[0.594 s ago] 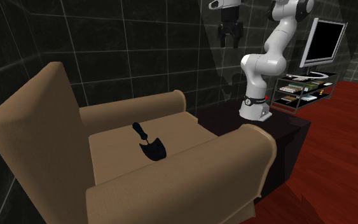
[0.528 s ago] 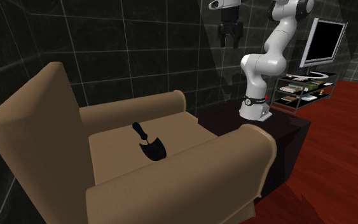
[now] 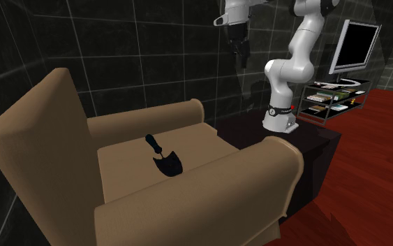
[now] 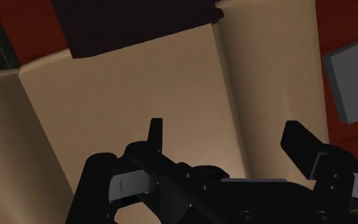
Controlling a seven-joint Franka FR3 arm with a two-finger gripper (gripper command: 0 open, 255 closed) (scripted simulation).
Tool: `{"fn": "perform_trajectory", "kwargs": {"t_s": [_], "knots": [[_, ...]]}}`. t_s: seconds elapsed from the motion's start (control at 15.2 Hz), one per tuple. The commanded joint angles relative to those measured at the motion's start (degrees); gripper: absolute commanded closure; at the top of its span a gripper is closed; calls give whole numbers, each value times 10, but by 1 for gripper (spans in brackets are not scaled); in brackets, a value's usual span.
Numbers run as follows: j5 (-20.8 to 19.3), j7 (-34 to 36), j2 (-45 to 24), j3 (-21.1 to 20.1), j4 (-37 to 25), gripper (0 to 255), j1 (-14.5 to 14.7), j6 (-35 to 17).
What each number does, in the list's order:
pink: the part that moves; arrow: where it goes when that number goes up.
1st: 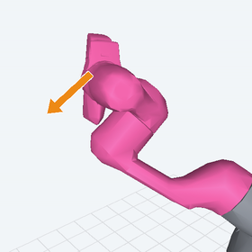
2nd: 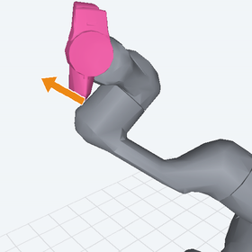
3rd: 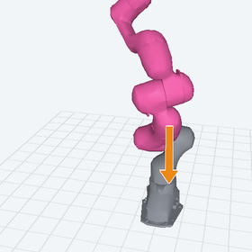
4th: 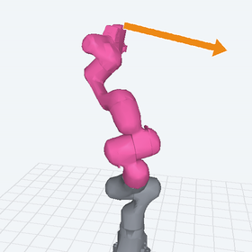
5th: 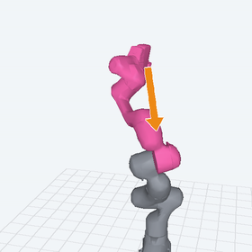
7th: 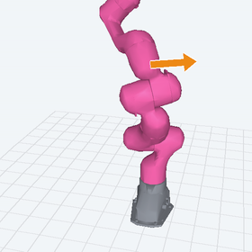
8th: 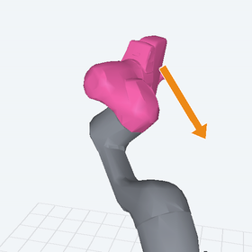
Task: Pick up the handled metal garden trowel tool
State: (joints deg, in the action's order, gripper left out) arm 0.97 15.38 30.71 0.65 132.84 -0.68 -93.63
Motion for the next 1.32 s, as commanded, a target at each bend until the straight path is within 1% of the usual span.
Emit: {"fn": "perform_trajectory", "kwargs": {"t_s": [0.0, 0.33, 0.66, 0.99, 1.25], "knots": [[2, 16, -37, 2, 3, 0, -7, -39], [11, 59, -137, 4, -21, 0, -19, -111], [20, 97, -242, 10, -62, 0, -30, -171], [33, 129, -347, 20, -118, 0, -40, -217], [46, 152, -431, 28, -174, 0, -49, -243]]}}
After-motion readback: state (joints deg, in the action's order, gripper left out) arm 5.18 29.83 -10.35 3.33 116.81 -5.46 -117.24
